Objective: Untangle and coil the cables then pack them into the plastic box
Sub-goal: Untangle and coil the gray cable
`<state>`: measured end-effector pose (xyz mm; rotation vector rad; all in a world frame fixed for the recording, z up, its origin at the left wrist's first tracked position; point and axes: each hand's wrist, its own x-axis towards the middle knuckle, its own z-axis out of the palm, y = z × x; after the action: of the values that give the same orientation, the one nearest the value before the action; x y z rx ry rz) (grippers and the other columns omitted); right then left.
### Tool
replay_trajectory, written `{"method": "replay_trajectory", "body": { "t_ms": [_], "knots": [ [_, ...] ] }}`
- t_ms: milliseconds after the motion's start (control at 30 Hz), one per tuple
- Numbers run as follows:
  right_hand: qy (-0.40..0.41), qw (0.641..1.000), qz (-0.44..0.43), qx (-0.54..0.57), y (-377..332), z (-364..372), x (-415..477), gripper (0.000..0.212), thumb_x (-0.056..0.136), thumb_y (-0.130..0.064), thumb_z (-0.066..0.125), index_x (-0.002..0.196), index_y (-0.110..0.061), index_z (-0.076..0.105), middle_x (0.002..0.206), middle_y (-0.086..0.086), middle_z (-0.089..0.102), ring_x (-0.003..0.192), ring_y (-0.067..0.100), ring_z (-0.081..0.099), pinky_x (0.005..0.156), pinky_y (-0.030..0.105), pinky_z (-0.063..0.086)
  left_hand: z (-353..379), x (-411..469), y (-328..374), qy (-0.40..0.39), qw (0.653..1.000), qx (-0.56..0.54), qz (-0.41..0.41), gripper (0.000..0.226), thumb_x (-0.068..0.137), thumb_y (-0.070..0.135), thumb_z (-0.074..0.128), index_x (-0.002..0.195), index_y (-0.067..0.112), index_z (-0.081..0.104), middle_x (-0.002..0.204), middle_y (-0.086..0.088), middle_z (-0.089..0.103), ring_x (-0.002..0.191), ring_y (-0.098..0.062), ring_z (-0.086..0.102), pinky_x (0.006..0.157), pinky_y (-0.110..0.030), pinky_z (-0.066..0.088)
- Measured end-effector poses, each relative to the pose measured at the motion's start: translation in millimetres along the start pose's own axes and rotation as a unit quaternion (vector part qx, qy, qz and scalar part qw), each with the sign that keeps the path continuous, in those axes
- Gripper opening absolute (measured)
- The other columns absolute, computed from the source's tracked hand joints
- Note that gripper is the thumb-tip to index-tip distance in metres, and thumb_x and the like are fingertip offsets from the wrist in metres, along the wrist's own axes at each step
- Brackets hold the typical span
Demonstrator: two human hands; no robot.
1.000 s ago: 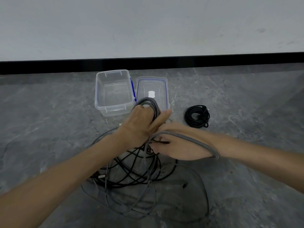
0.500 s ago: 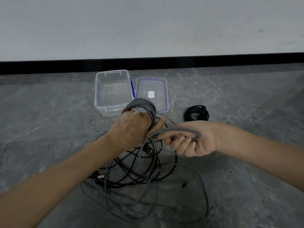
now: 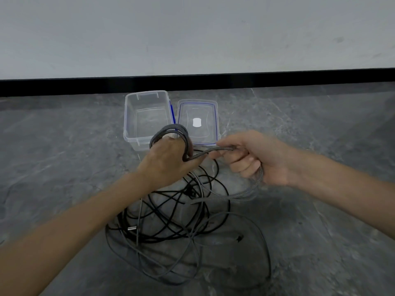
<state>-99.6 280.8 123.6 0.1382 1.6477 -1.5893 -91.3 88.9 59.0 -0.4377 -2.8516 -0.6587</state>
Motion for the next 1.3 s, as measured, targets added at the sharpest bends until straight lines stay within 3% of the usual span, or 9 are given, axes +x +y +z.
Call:
{"method": "replay_trajectory", "body": {
  "t_ms": [133, 267, 367, 467, 567, 767, 933, 1067, 1300],
  "knots": [
    [0.054, 0.908, -0.227, -0.347, 1.0, -11.6, -0.1, 0.037, 0.099, -0.032, 0.05, 0.078, -0.007, 0.069, 0.045, -0.007, 0.029, 0.038, 0.006, 0.023, 0.041, 0.014, 0.022, -8.2, 1.4, -1.3, -0.104, 0.983, -0.152, -0.007, 0.064, 0.088, 0.054, 0.058, 0.059, -0.001, 0.043, 0.053, -0.007, 0.036, 0.048, -0.02, 0.035, 0.051, -0.027, 0.034],
    [0.052, 0.674, -0.43, -0.599, -8.2, -27.9, 6.2, 0.042, 0.098, -0.039, 0.046, 0.076, -0.008, 0.064, 0.049, -0.014, 0.044, 0.046, 0.003, 0.046, 0.05, 0.014, 0.032, -14.5, -6.6, 9.3, -0.245, 0.916, -0.315, -0.046, 0.065, 0.095, 0.049, 0.051, 0.063, -0.007, 0.043, 0.052, -0.009, 0.037, 0.043, -0.018, 0.033, 0.044, -0.022, 0.031],
    [0.103, 0.495, -0.509, -0.697, -13.5, -39.7, 12.7, 0.038, 0.099, -0.038, 0.041, 0.082, -0.008, 0.057, 0.061, 0.002, 0.053, 0.043, 0.021, 0.046, 0.04, 0.027, 0.033, -16.7, -10.1, 21.3, -0.307, 0.843, -0.436, -0.065, 0.058, 0.094, 0.048, 0.048, 0.059, 0.004, 0.035, 0.048, -0.004, 0.024, 0.039, -0.017, 0.019, 0.037, -0.022, 0.022],
    [0.13, 0.428, -0.55, -0.705, -13.7, -42.8, 18.3, 0.03, 0.104, -0.029, 0.035, 0.09, -0.008, 0.051, 0.062, 0.007, 0.049, 0.04, 0.021, 0.037, 0.035, 0.024, 0.025, -21.3, -8.9, 33.9, -0.339, 0.752, -0.555, -0.104, 0.044, 0.092, 0.044, 0.04, 0.059, 0.016, 0.034, 0.042, 0.007, 0.023, 0.033, -0.007, 0.018, 0.032, -0.017, 0.017],
    [0.143, 0.464, -0.575, -0.659, 0.3, -43.4, 31.1, 0.03, 0.107, -0.026, 0.023, 0.1, -0.009, 0.046, 0.068, 0.009, 0.056, 0.045, 0.024, 0.048, 0.034, 0.026, 0.033, -27.5, -6.6, 45.4, -0.366, 0.662, -0.646, -0.101, 0.047, 0.093, 0.045, 0.033, 0.052, 0.023, 0.04, 0.037, 0.012, 0.025, 0.027, -0.004, 0.021, 0.031, -0.016, 0.017],
    [0.161, 0.665, -0.473, -0.555, 50.1, -29.8, 48.0, 0.031, 0.096, -0.036, 0.026, 0.108, -0.01, 0.039, 0.056, 0.001, 0.048, 0.04, 0.029, 0.052, 0.036, 0.028, 0.033, -47.3, 1.9, 53.9, -0.318, 0.498, -0.805, -0.051, 0.043, 0.094, 0.042, 0.034, 0.054, 0.025, 0.035, 0.04, 0.009, 0.02, 0.028, -0.01, 0.02, 0.03, -0.016, 0.024],
    [0.181, 0.704, -0.421, -0.543, 83.7, -17.2, 52.3, 0.03, 0.1, -0.034, 0.029, 0.087, -0.011, 0.042, 0.054, -0.003, 0.039, 0.039, 0.018, 0.035, 0.04, 0.033, 0.028, -56.5, 14.2, 59.0, -0.068, 0.585, -0.795, -0.146, 0.048, 0.098, 0.043, 0.037, 0.055, 0.022, 0.033, 0.037, 0.012, 0.022, 0.028, -0.004, 0.017, 0.031, -0.018, 0.014],
    [0.15, 0.766, -0.356, -0.513, 90.2, 7.9, 42.8, 0.028, 0.103, -0.029, 0.034, 0.085, -0.012, 0.046, 0.061, -0.003, 0.052, 0.052, 0.021, 0.049, 0.053, 0.041, 0.041, -49.7, 21.5, 59.3, 0.061, 0.626, -0.743, -0.226, 0.05, 0.103, 0.041, 0.035, 0.056, 0.022, 0.032, 0.044, 0.009, 0.02, 0.034, -0.007, 0.016, 0.035, -0.019, 0.014],
    [0.122, 0.753, -0.349, -0.544, 80.2, 24.2, 23.7, 0.036, 0.103, -0.038, 0.028, 0.075, -0.017, 0.038, 0.055, -0.003, 0.042, 0.049, 0.024, 0.044, 0.052, 0.04, 0.04, -32.7, 13.1, 43.2, 0.138, 0.787, -0.568, -0.2, 0.049, 0.105, 0.033, 0.032, 0.058, 0.02, 0.03, 0.045, 0.008, 0.024, 0.04, -0.008, 0.02, 0.037, -0.02, 0.02]
  ]
}}
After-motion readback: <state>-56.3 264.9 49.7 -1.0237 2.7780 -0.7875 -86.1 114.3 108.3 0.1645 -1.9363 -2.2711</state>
